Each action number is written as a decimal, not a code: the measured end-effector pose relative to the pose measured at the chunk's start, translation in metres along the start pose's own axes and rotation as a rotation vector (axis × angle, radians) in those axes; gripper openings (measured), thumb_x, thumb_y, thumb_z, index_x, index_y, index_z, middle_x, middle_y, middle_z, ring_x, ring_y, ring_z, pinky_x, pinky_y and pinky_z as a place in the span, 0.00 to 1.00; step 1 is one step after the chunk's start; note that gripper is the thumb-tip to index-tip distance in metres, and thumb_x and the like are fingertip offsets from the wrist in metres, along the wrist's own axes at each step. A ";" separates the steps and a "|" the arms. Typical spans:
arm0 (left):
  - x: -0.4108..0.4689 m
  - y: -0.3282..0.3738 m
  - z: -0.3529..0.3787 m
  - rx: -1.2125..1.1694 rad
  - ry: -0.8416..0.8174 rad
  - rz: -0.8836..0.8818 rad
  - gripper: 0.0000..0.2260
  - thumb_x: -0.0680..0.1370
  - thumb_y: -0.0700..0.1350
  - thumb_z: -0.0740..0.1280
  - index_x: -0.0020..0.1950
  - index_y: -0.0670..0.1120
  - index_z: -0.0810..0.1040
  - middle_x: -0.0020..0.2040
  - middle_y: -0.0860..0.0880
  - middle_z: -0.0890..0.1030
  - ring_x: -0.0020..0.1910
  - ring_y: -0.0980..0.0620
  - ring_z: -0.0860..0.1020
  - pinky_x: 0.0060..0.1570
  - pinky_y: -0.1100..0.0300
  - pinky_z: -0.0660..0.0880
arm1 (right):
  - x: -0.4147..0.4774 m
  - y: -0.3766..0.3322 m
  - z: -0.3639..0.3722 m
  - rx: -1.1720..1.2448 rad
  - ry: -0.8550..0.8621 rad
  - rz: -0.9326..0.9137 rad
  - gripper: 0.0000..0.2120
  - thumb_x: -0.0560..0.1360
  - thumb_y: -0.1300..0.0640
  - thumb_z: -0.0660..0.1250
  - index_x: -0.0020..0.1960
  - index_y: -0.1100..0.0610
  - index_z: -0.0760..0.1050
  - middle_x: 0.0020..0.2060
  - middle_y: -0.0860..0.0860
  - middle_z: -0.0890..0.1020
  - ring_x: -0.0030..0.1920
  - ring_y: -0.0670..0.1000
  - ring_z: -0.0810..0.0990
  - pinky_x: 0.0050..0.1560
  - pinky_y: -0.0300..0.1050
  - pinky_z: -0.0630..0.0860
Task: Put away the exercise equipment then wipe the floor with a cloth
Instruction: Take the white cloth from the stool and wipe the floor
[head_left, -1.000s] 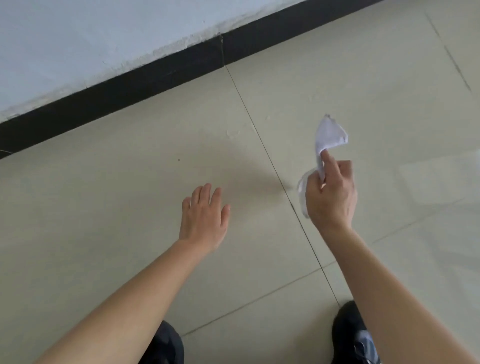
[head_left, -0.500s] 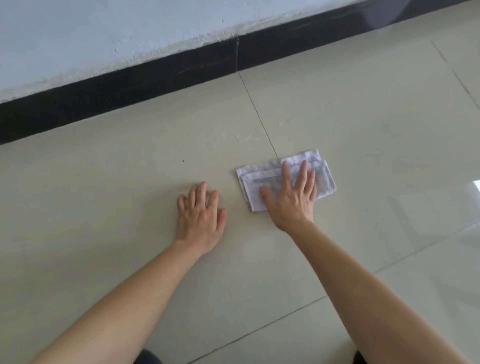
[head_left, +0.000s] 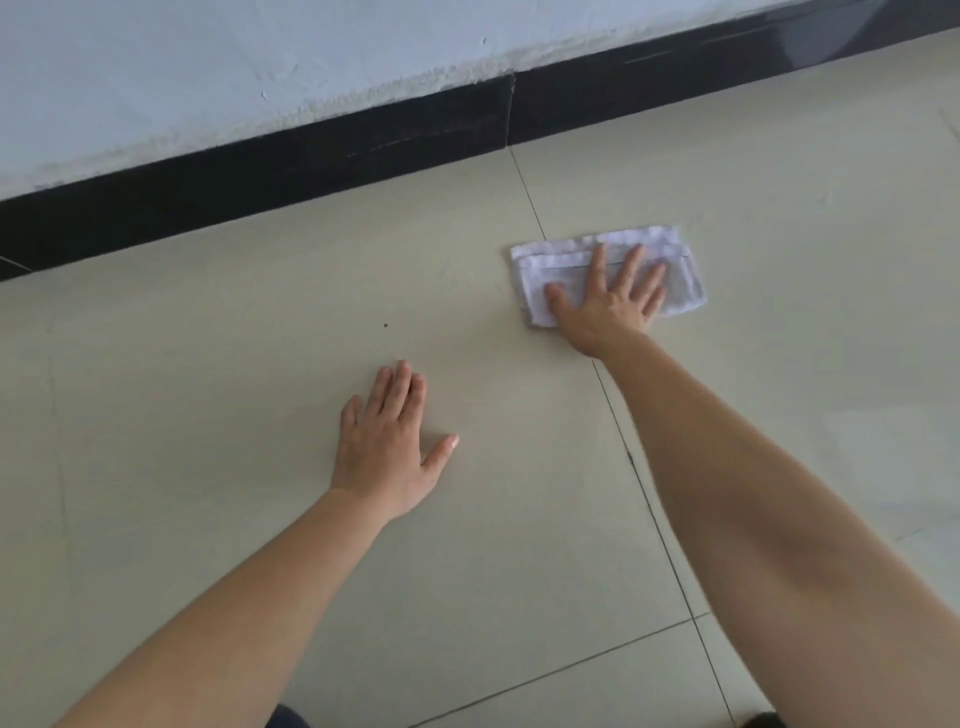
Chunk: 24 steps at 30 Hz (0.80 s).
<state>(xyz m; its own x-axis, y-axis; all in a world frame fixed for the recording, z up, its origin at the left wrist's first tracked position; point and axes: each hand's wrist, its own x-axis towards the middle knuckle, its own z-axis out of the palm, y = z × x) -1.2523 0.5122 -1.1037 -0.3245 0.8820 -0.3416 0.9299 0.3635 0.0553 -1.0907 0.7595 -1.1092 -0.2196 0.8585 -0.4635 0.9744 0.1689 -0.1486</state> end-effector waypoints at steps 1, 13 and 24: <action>0.001 -0.001 -0.002 0.005 0.002 0.006 0.39 0.75 0.69 0.47 0.78 0.45 0.61 0.80 0.46 0.56 0.79 0.47 0.55 0.70 0.44 0.63 | 0.000 -0.016 0.003 -0.025 -0.005 -0.095 0.38 0.80 0.32 0.47 0.81 0.48 0.37 0.79 0.59 0.34 0.78 0.67 0.32 0.76 0.63 0.33; -0.002 -0.012 0.003 -0.076 0.272 0.067 0.24 0.78 0.57 0.57 0.65 0.42 0.76 0.70 0.39 0.72 0.69 0.40 0.72 0.61 0.43 0.70 | 0.025 0.033 -0.008 -0.162 0.125 -0.347 0.28 0.82 0.40 0.46 0.81 0.44 0.50 0.81 0.60 0.52 0.78 0.71 0.47 0.75 0.70 0.46; -0.048 -0.077 0.010 -0.038 0.288 -0.388 0.19 0.71 0.44 0.57 0.58 0.41 0.76 0.58 0.41 0.77 0.56 0.38 0.74 0.45 0.45 0.71 | -0.081 -0.157 0.079 -0.247 -0.058 -0.829 0.27 0.84 0.40 0.44 0.81 0.41 0.46 0.81 0.57 0.40 0.78 0.69 0.36 0.74 0.71 0.38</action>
<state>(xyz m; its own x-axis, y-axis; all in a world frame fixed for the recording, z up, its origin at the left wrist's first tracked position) -1.3064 0.4387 -1.1009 -0.6855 0.7246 -0.0707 0.7258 0.6878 0.0116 -1.2303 0.6252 -1.1172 -0.8591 0.3870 -0.3348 0.4805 0.8352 -0.2676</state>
